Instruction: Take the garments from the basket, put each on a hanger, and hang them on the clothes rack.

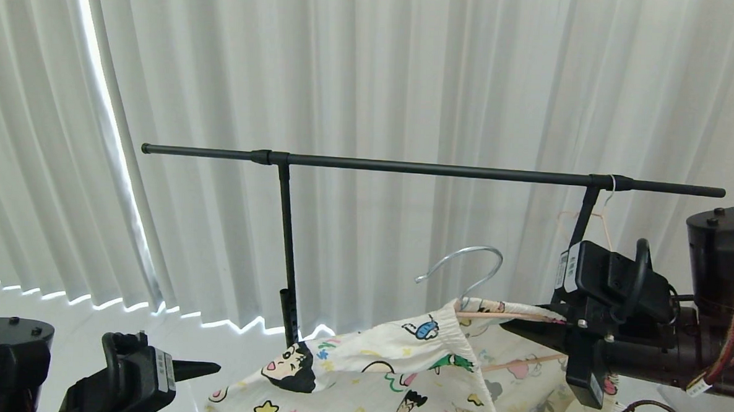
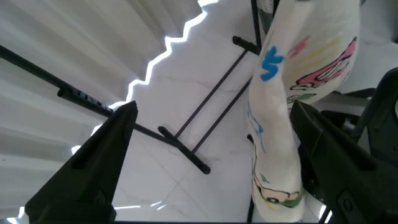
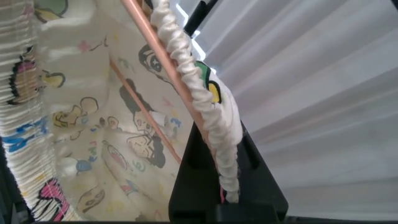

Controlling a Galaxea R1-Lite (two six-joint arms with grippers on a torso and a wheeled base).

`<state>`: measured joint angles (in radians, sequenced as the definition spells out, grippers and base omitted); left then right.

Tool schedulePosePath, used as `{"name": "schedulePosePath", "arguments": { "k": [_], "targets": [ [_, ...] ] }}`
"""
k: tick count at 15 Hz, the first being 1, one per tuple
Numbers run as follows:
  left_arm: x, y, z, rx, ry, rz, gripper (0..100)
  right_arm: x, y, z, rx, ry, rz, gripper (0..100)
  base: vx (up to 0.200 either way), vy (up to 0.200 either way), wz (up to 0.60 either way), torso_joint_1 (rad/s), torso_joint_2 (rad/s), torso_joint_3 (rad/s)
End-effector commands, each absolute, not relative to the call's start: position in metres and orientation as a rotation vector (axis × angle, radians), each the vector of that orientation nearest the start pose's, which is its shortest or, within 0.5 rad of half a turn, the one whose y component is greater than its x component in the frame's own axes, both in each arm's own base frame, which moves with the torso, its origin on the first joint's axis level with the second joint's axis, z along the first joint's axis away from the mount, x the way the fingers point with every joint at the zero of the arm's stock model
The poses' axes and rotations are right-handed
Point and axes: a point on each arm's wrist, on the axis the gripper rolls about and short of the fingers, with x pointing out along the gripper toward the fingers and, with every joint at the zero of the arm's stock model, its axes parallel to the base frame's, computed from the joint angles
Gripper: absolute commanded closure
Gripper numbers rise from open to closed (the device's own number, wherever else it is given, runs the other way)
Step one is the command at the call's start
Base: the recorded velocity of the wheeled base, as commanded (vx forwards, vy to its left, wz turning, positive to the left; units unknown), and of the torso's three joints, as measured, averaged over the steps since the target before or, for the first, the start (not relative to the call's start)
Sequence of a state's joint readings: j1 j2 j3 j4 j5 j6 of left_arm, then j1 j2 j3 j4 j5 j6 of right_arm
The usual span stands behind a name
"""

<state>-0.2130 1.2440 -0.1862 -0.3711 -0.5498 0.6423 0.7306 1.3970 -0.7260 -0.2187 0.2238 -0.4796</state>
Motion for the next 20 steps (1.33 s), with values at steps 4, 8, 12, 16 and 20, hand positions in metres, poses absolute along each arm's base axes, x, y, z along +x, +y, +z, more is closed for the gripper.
{"name": "schedulePosePath", "arguments": {
  "k": [4, 8, 12, 16, 20],
  "targets": [
    [0.133, -0.040, 0.104, 0.458, 0.461, -0.921, 100, 0.161, 0.152, 0.207, -0.548, 0.198, 1.030, 100, 0.000, 0.000, 0.00, 0.000, 0.00, 0.000],
    [0.139, -0.029, 0.099, 0.441, 0.520, -0.823, 100, 0.163, 0.148, 0.207, -0.541, 0.202, 1.009, 100, 0.000, 0.000, 0.00, 0.000, 0.00, 0.000],
    [0.146, -0.009, 0.091, 0.413, 0.612, -0.648, 100, 0.172, 0.141, 0.211, -0.503, 0.183, 0.952, 100, 0.000, 0.000, 0.00, 0.000, 0.00, 0.000],
    [0.146, -0.006, 0.088, 0.415, 0.640, -0.614, 100, 0.172, 0.142, 0.213, -0.478, 0.174, 0.942, 100, 0.000, 0.000, 0.00, 0.000, 0.00, 0.000],
    [0.148, -0.005, 0.087, 0.437, 0.668, -0.562, 100, 0.172, 0.141, 0.214, -0.469, 0.175, 0.941, 100, 0.000, 0.000, 0.00, 0.000, 0.00, 0.000]
  ]
}}
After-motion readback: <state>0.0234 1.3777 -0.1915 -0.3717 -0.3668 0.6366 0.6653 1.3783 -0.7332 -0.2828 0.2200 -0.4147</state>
